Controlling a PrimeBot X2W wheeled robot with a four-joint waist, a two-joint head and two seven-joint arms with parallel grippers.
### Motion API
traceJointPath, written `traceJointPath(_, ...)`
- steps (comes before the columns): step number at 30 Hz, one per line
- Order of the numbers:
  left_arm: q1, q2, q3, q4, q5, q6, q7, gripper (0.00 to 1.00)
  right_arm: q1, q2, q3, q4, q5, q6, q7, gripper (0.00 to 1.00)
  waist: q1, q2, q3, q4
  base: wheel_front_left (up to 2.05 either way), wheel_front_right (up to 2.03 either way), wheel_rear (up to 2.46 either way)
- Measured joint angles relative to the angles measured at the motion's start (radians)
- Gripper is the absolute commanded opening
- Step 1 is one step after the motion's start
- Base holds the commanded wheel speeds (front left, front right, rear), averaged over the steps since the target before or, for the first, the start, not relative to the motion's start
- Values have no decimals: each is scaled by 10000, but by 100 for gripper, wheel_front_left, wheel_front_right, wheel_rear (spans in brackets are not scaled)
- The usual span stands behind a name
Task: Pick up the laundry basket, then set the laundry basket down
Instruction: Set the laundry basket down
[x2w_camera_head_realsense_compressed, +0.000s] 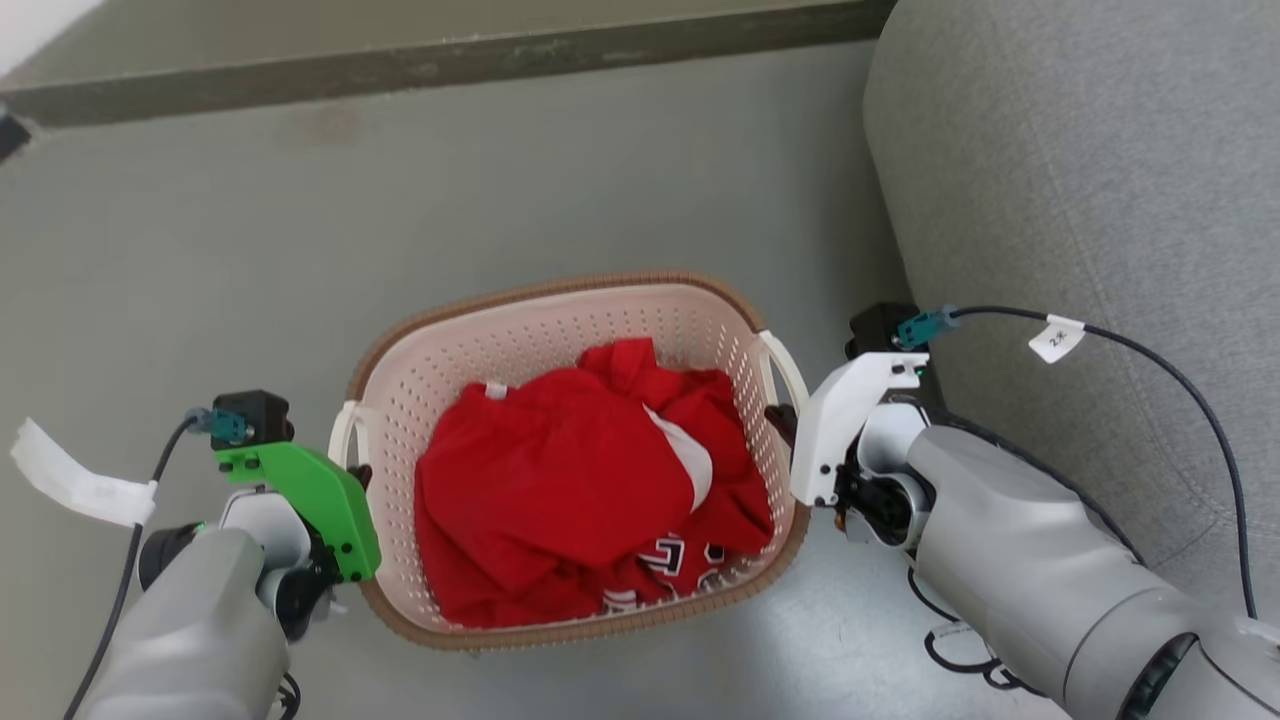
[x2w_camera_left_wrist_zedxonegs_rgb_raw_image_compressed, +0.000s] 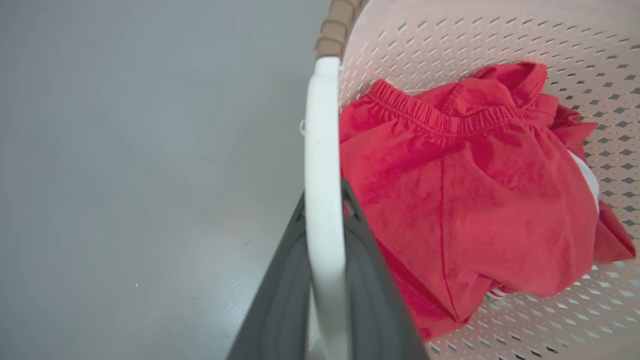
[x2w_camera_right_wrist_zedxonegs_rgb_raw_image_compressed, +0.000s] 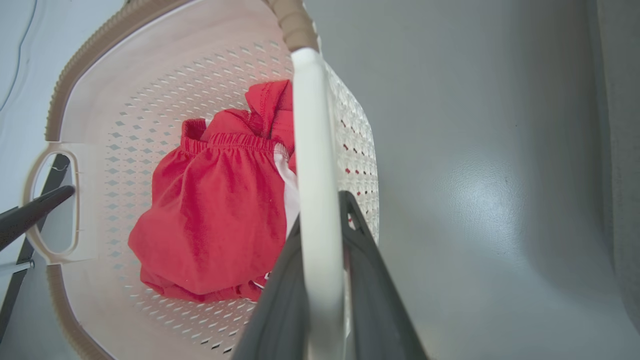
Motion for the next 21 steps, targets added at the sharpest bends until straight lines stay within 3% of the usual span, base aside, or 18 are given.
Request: traceJointPath(21,-872,94,12,-86,217,-2,-890,0,-895,-44,159,-12,-174,0,-748,0,0,0,1599,209,0,0,0)
